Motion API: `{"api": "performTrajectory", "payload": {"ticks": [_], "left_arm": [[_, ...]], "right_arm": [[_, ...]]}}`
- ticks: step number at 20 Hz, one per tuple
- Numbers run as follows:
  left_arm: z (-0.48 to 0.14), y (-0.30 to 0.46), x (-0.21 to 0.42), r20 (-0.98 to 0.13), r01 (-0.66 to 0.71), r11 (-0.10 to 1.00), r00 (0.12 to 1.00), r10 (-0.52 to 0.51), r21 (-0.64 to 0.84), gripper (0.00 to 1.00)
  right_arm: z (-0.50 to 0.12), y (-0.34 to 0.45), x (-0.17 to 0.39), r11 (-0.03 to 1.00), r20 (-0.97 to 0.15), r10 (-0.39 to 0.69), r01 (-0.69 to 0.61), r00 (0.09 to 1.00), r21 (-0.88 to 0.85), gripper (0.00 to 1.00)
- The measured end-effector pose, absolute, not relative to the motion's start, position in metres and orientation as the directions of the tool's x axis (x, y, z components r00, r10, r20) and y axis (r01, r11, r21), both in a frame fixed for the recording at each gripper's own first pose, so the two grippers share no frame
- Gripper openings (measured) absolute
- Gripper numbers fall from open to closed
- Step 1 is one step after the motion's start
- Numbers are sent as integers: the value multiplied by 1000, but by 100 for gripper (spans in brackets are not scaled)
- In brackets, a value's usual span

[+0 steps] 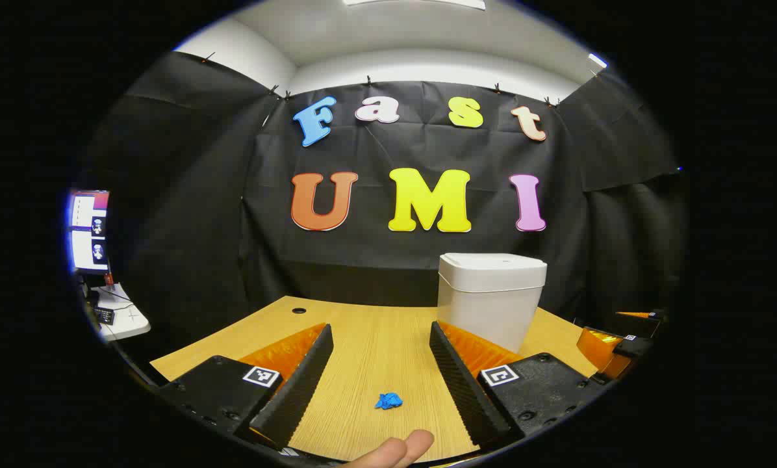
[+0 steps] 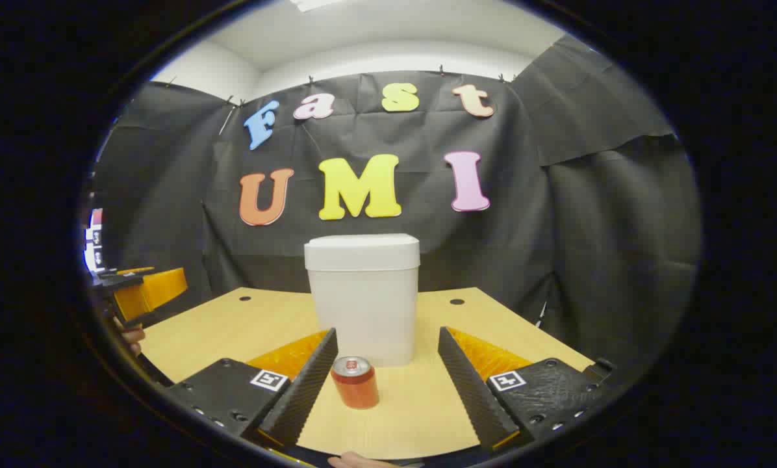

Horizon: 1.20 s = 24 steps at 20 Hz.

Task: Press the lid of the desktop garbage bin to open it, pick up the crumpled paper on the desktop and throw it into the bin, then pick up the pop can on the desktop and drop it into the bin, and finally close the garbage bin lid.

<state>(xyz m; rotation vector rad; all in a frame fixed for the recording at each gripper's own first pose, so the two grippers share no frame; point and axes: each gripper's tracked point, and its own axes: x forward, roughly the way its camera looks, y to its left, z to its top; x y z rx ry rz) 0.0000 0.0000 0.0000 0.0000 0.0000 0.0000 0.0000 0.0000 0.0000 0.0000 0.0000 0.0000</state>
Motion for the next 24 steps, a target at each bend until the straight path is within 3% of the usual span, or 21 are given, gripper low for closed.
{"api": "performTrajectory", "payload": {"ticks": [4, 15, 24], "left_arm": [[-6, 8, 1, -20, -17, 1000, 1000, 17, -17, 96], [-3, 3, 0, -16, 9, 1000, 1000, -9, -16, 97], [-9, 7, 5, -43, 3, 1000, 999, -4, -26, 97]], "right_arm": [[9, -8, -4, 999, 45, -24, 26, 999, -36, 96], [-5, -27, 6, 999, -9, -48, 48, 999, -4, 97], [10, -25, 12, 998, 30, -46, 48, 998, -50, 96]]}}
